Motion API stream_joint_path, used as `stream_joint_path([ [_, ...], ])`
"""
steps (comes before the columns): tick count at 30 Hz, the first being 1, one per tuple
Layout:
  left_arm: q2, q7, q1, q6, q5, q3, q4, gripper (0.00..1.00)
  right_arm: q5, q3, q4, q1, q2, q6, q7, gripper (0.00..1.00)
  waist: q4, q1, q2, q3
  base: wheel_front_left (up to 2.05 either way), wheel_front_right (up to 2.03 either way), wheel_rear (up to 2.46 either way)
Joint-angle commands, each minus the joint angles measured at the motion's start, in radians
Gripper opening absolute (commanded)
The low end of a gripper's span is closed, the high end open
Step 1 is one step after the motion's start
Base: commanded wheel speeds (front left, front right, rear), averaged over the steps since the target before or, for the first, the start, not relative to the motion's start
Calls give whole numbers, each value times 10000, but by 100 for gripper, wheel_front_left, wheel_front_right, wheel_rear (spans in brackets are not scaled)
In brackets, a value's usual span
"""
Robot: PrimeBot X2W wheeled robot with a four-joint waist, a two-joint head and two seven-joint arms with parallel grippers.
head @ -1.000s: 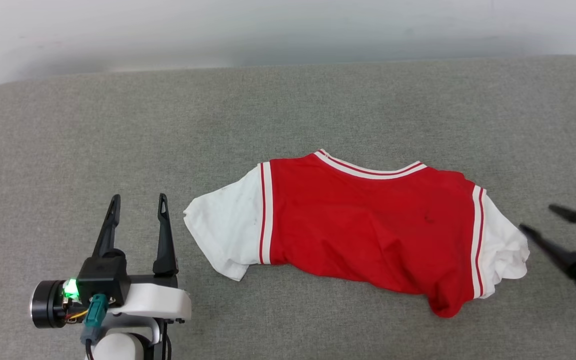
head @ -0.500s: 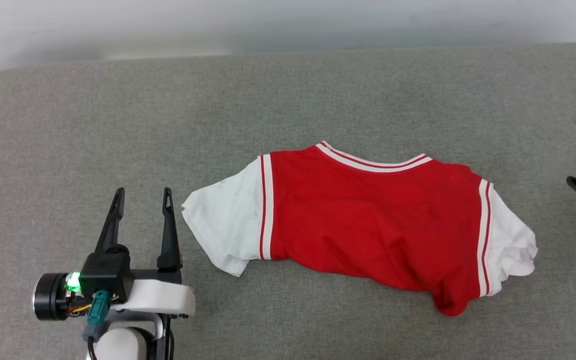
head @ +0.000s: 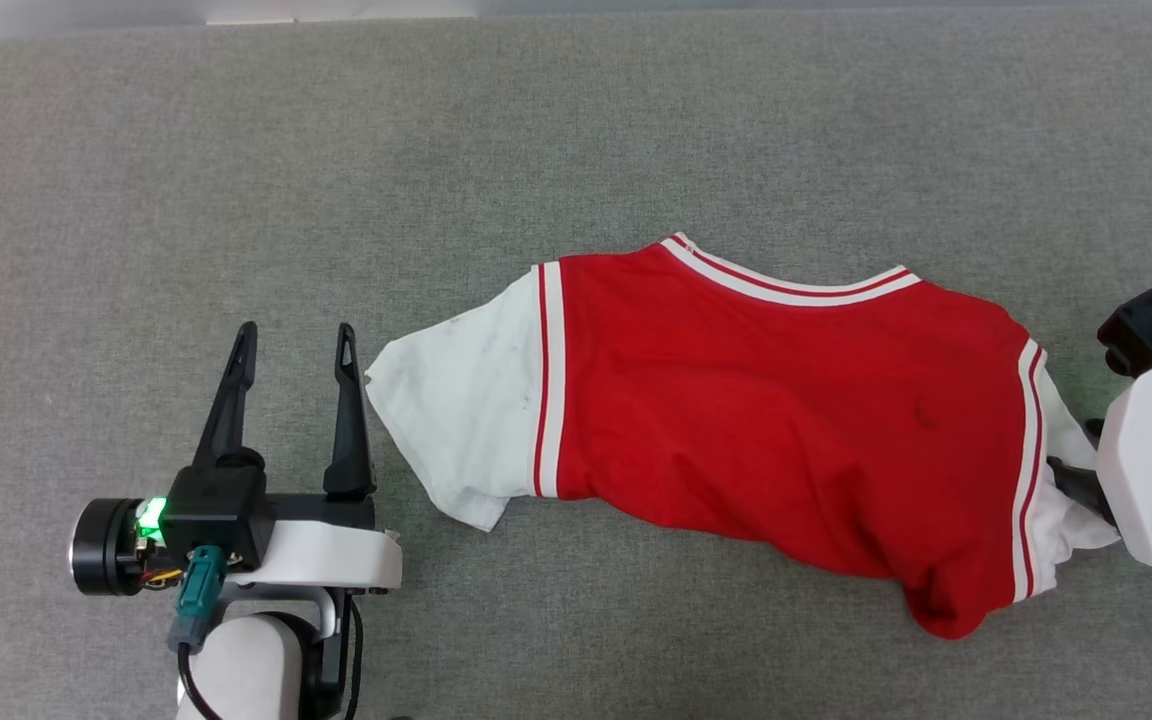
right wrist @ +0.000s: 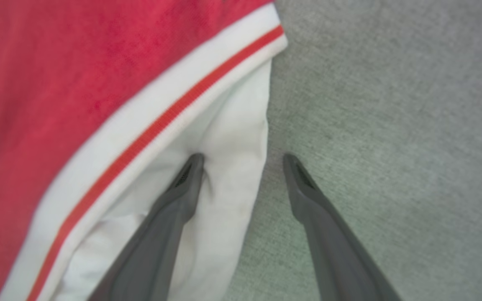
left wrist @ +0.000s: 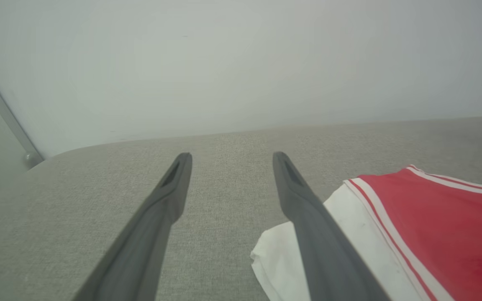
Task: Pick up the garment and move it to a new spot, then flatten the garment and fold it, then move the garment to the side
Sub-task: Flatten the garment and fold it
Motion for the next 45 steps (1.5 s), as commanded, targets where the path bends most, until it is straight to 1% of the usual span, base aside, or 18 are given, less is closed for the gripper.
stream_joint_path([
  [1,11,-26,-84,31,33,20,-8,100,93,547,252,496,331,31,208,100,25,0,0,56,0,0,0],
  [2,6,-26,-106,41,36,25,7,100,107,701,339,543,335,33,186,60,18,0,0,64,0,0,0],
  [3,6,-26,-117,52,41,33,15,100,133,755,395,529,316,33,35,32,0,0,0,65,0,0,0],
  [4,11,-26,-113,55,46,49,31,100,186,753,440,430,263,30,-103,0,-33,0,0,53,0,0,0],
  [10,23,-26,-107,57,29,72,113,100,324,194,535,-704,-606,8,-1041,0,-142,0,0,-158,0,0,0],
  [15,13,-24,-100,45,-11,20,90,100,520,-178,687,-1206,-1061,14,-1557,0,-74,0,0,-220,0,0,0],
  [17,5,-26,-114,58,-18,10,51,100,582,-260,863,-1373,-1115,14,-1643,0,-28,0,0,-154,0,0,0],
  [21,1,-26,-119,68,-8,18,26,100,372,-191,1602,-1556,-688,14,-1747,0,16,0,0,83,0,0,0],
  [25,2,-26,-247,22,33,-13,46,100,-93,36,3046,-1440,35,14,-1685,0,56,0,0,284,0,0,0],
  [27,6,-26,-289,-3,53,-22,90,100,-53,-16,3685,-1375,499,14,-1897,0,93,0,0,306,0,0,0],
  [29,33,-26,-373,4,75,-17,102,100,-17,-62,4054,-1311,757,14,-2240,0,119,0,0,243,0,0,0],
  [30,67,-26,-363,12,72,15,117,100,-51,-82,4166,-1323,792,14,-2470,8,92,0,0,171,0,0,0],
  [31,116,-26,-344,22,81,49,131,100,-91,-138,4250,-1371,778,14,-2787,100,62,0,0,88,0,0,0],
  [35,312,-26,-388,2,62,208,125,100,-224,-283,4075,-1437,413,14,-4171,100,-63,0,0,-349,0,0,0],
  [38,565,-26,-547,-181,-2,319,232,100,-536,-564,3897,-1518,122,14,-5554,100,-191,0,0,-692,0,0,0],
  [41,955,-24,-901,-462,25,382,412,100,-1015,-1003,3794,-1495,40,14,-6969,100,-342,0,0,-949,0,0,0],
  [43,1206,-26,-1203,-716,49,308,616,100,-1324,-1416,3768,-1313,145,14,-7809,100,-408,0,0,-1066,0,0,0],
  [45,1478,-24,-1580,-961,149,187,943,100,-1706,-2011,3807,-1144,284,14,-8357,100,-455,0,0,-1152,0,0,0],
])
